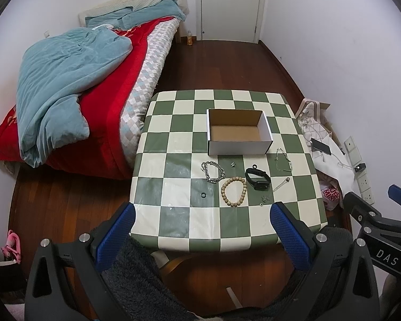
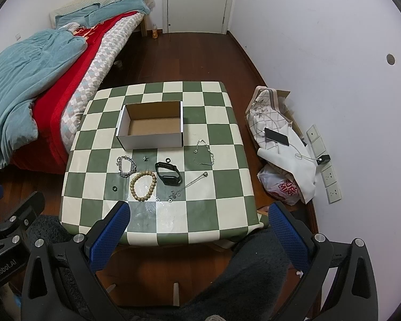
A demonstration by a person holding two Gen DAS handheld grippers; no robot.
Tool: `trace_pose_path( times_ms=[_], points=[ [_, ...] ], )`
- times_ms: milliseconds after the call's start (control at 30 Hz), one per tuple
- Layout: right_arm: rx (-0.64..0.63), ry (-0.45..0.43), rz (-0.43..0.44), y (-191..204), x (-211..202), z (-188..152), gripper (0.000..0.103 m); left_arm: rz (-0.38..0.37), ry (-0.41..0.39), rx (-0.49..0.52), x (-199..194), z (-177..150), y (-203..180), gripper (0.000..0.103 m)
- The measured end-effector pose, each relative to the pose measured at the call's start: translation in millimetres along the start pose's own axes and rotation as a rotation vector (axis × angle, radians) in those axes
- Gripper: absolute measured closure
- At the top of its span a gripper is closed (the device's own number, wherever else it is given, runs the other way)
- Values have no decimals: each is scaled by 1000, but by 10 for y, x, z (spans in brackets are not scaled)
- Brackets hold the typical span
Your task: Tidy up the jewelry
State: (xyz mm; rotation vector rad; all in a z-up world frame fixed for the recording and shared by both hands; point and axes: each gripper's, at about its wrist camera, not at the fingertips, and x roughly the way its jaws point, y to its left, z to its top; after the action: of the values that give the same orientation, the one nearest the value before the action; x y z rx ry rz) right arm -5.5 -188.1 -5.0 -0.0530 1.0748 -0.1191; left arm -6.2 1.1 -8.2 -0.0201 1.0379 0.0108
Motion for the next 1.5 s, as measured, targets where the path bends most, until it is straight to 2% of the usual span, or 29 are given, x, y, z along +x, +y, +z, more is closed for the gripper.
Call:
trace_pose_path(
  times_ms=[1500],
  points=[
    [-4,-5,0,-42,-42,-5,0,5,-12,6,-75,111,-25,0]
  ],
)
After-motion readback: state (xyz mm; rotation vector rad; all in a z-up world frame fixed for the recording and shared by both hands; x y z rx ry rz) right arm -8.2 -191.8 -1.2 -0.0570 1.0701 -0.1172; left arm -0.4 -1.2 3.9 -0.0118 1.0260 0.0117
